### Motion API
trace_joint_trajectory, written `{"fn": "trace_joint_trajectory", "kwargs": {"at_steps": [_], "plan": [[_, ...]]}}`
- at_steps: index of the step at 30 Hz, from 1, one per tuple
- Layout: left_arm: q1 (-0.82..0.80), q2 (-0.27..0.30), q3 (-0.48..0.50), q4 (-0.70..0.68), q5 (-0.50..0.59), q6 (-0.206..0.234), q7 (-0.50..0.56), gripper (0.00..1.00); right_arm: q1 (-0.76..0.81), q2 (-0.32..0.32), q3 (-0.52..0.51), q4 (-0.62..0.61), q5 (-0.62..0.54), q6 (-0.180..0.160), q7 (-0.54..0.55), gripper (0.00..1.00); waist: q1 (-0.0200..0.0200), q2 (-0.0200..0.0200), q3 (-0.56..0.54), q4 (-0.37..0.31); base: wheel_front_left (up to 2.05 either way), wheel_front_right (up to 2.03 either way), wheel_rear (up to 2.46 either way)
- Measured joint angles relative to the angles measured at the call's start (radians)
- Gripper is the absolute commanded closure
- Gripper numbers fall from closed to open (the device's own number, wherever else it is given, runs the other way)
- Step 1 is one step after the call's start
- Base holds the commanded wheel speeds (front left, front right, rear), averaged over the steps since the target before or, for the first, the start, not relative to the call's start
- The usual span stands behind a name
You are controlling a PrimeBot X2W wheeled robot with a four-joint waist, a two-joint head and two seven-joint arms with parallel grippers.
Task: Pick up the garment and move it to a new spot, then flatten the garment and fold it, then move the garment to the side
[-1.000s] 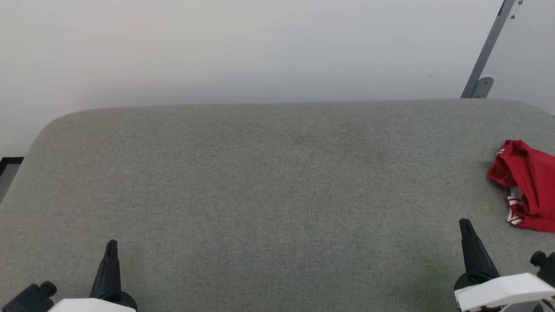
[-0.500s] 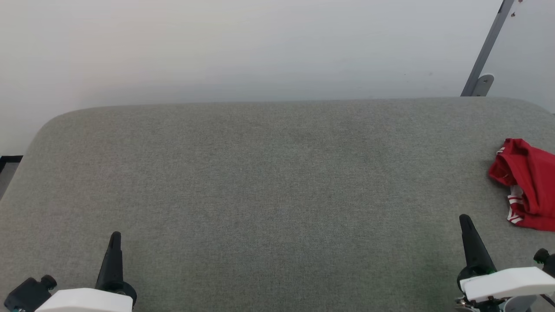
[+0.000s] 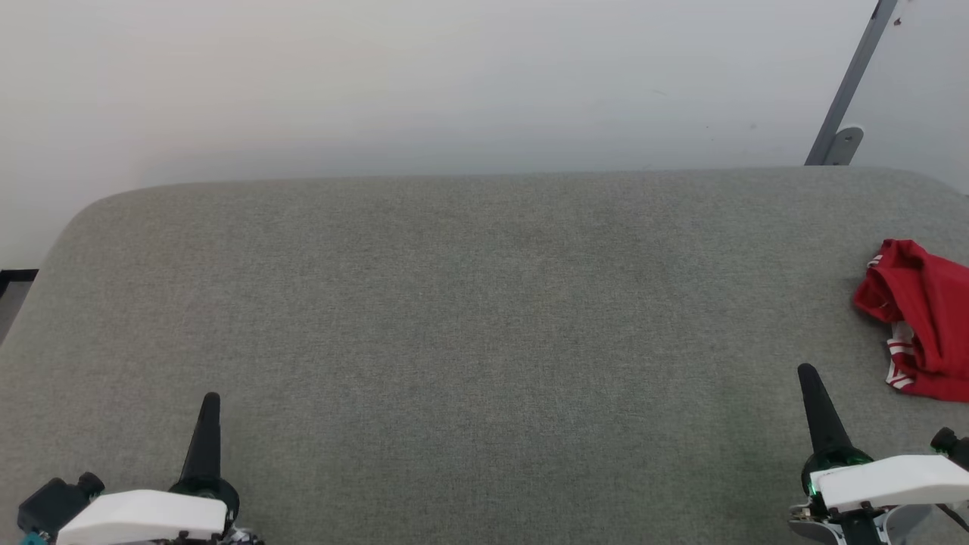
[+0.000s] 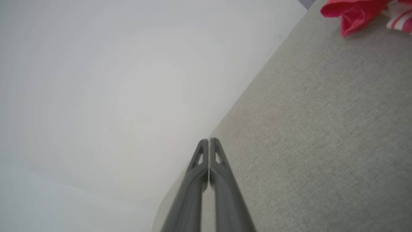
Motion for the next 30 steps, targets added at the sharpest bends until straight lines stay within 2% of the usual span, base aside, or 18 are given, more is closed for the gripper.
{"fn": "trace_joint_trajectory", "kwargs": {"at_steps": [30], "plan": [[-0.062,-0.029,0.009,0.023,-0.247,0.000,0.075,1.00,-0.049,0.031,-0.033,0.026,0.249,0.000,0.076,1.00,0.0000,0.0000,0.012,-0.002,0.00,0.00,0.00]]}}
